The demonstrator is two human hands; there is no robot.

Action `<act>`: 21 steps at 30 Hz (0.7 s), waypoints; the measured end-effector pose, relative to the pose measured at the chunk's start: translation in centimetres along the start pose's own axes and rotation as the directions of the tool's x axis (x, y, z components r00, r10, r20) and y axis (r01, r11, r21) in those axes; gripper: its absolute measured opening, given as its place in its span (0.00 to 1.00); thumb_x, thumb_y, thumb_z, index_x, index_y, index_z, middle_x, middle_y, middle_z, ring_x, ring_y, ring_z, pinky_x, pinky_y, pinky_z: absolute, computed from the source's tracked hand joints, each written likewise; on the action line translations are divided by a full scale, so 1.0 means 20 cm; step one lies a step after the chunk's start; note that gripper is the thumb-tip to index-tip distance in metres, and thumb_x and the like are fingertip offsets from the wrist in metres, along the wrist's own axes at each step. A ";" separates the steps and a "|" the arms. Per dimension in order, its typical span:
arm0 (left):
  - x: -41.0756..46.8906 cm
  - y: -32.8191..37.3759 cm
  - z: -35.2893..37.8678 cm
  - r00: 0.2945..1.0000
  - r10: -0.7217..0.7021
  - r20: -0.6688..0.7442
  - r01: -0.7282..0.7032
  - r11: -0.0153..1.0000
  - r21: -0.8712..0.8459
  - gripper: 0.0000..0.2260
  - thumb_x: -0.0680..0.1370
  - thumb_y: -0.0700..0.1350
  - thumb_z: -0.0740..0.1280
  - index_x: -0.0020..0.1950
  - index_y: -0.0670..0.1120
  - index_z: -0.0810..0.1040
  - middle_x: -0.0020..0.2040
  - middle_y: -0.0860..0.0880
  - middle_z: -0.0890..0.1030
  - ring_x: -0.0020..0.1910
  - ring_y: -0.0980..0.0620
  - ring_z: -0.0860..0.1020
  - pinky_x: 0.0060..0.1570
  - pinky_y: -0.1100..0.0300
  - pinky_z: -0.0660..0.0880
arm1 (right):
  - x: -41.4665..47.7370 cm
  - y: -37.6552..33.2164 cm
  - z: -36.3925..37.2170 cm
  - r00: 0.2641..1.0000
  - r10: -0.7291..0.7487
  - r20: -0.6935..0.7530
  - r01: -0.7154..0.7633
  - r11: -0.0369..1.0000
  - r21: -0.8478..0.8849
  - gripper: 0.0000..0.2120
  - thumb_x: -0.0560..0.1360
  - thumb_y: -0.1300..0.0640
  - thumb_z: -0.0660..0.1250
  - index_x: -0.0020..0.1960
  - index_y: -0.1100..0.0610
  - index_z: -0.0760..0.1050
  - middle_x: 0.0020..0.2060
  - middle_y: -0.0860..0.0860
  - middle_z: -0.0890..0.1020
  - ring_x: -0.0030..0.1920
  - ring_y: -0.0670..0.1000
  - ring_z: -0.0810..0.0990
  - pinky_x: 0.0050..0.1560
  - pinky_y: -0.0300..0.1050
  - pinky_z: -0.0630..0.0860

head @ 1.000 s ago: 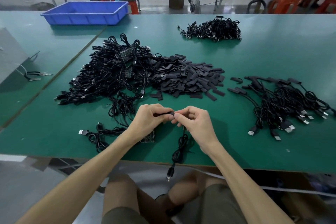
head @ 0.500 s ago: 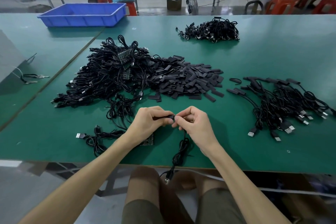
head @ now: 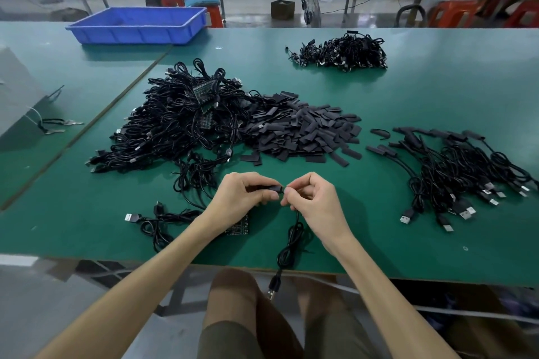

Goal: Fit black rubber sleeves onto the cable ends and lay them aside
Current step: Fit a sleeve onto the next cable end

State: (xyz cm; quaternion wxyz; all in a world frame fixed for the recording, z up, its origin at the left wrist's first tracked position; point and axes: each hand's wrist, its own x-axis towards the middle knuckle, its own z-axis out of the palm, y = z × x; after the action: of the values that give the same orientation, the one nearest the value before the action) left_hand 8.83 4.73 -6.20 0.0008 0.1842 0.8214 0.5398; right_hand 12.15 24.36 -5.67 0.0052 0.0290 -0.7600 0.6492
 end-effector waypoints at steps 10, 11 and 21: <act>0.00 0.00 -0.01 1.000 -0.012 0.014 0.014 0.994 -0.108 0.09 0.75 0.46 0.76 0.55 0.52 0.86 0.44 0.49 0.87 0.39 0.52 0.83 0.40 0.62 0.79 | 0.01 0.02 -0.01 1.000 -0.014 -0.003 0.014 0.999 0.043 0.04 0.79 0.61 0.71 0.49 0.60 0.76 0.38 0.52 0.87 0.37 0.46 0.82 0.41 0.38 0.77; 0.01 0.00 -0.02 1.000 -0.013 0.002 0.014 0.989 -0.147 0.10 0.75 0.45 0.76 0.56 0.51 0.86 0.44 0.48 0.87 0.39 0.52 0.83 0.40 0.62 0.79 | 0.01 0.03 -0.01 1.000 -0.015 -0.015 0.016 0.998 0.062 0.04 0.79 0.61 0.70 0.49 0.60 0.76 0.38 0.53 0.87 0.36 0.46 0.82 0.40 0.37 0.76; 0.01 0.00 -0.03 0.992 -0.061 -0.106 0.025 0.950 -0.311 0.09 0.77 0.41 0.74 0.56 0.43 0.84 0.42 0.42 0.86 0.39 0.47 0.84 0.39 0.60 0.80 | 0.01 0.03 -0.01 0.999 -0.040 -0.018 0.041 0.993 0.112 0.03 0.80 0.62 0.70 0.51 0.60 0.76 0.39 0.53 0.87 0.35 0.45 0.81 0.37 0.34 0.74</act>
State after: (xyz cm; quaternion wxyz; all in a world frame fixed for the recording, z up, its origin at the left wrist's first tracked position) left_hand 8.51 4.32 -6.01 -0.0055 0.1325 0.7293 0.6712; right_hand 11.89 24.66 -6.21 0.0225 0.0398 -0.7215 0.6909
